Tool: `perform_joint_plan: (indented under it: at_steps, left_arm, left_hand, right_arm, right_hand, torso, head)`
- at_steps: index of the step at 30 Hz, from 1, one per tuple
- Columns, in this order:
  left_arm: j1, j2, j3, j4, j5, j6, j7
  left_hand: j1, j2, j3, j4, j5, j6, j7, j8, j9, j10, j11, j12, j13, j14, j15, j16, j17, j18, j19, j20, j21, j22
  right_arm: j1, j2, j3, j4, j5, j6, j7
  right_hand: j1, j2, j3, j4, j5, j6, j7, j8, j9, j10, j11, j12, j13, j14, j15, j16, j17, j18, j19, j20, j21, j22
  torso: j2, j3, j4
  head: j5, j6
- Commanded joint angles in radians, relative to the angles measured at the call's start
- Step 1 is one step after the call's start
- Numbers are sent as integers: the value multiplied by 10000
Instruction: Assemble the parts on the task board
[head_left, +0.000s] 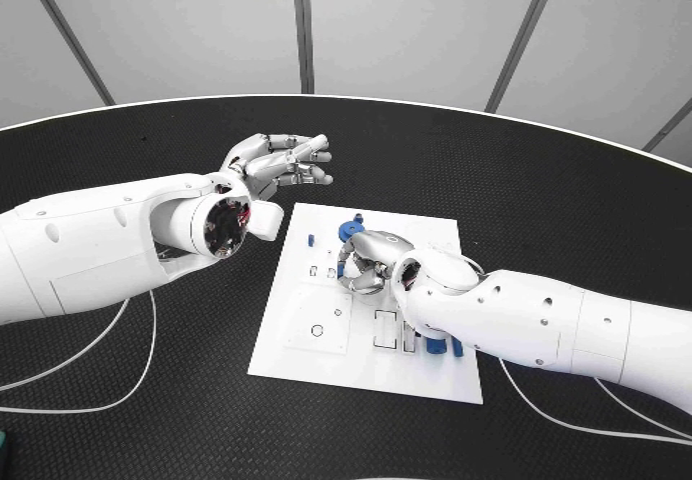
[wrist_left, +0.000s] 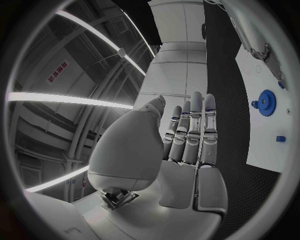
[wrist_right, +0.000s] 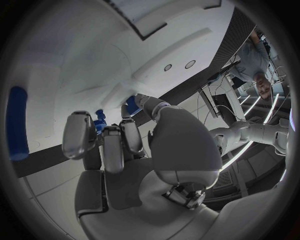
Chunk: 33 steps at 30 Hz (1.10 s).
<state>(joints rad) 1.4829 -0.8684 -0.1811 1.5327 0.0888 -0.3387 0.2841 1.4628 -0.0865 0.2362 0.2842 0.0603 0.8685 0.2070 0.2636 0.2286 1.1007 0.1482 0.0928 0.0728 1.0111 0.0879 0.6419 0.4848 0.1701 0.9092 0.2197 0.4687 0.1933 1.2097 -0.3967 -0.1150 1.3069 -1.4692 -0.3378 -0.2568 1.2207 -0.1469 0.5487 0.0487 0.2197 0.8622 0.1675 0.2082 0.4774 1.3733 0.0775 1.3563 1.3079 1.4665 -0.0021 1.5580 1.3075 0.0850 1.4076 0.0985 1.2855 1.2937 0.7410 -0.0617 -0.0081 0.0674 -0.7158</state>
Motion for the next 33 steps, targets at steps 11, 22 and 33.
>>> perform_joint_plan:
  at_steps: [11, 22, 33]
  left_arm:
    - [0, 2, 0, -13, -1, 4, -57]
    - [0, 8, 0, -16, -1, 15, -69]
    - [-2, -70, 0, -67, -537, 287, -785]
  left_hand:
    - [44, -80, 62, 2, -11, 7, 62, -51, 14, 68, 22, -46, 1, -78, 28, 57, 16, 117, -58, 8, 48, 10]
    - [44, -82, 77, -1, -11, 6, 64, -55, 15, 68, 23, -51, 1, -80, 29, 62, 19, 118, -61, 8, 52, 11]
    - [-142, -85, 90, 38, -17, 117, 2, -13, 50, 669, -105, 268, 151, 134, -80, 182, 67, 145, 82, -37, 157, 48]
  right_arm:
    - [1, -8, 0, -9, 0, -21, 62]
    - [0, -50, 0, 85, 1, -245, 77]
    - [3, -767, 8, 1129, 189, -1343, 737]
  right_hand:
    - [-12, -307, -152, -5, -136, -367, 109, -289, -130, -155, 121, -161, 146, 959, 144, -14, 2281, -85, -43, 136, -121, -59]
    - [-87, -420, -277, 47, -331, -505, 140, -403, -174, -249, 159, -223, 75, 951, 183, -27, 2250, -70, -72, 179, -192, -100]
    - [-20, -488, -464, 111, -422, -1272, 171, -858, -387, -368, 200, -268, 3, 919, 224, -79, 2128, -19, -181, 229, -429, -267]
  torso:
    - [0, -1, 4]
    - [1, -1, -6]
    - [-74, 27, -29]
  head:
    - [2, -10]
    - [-5, -11]
    - [-8, -1]
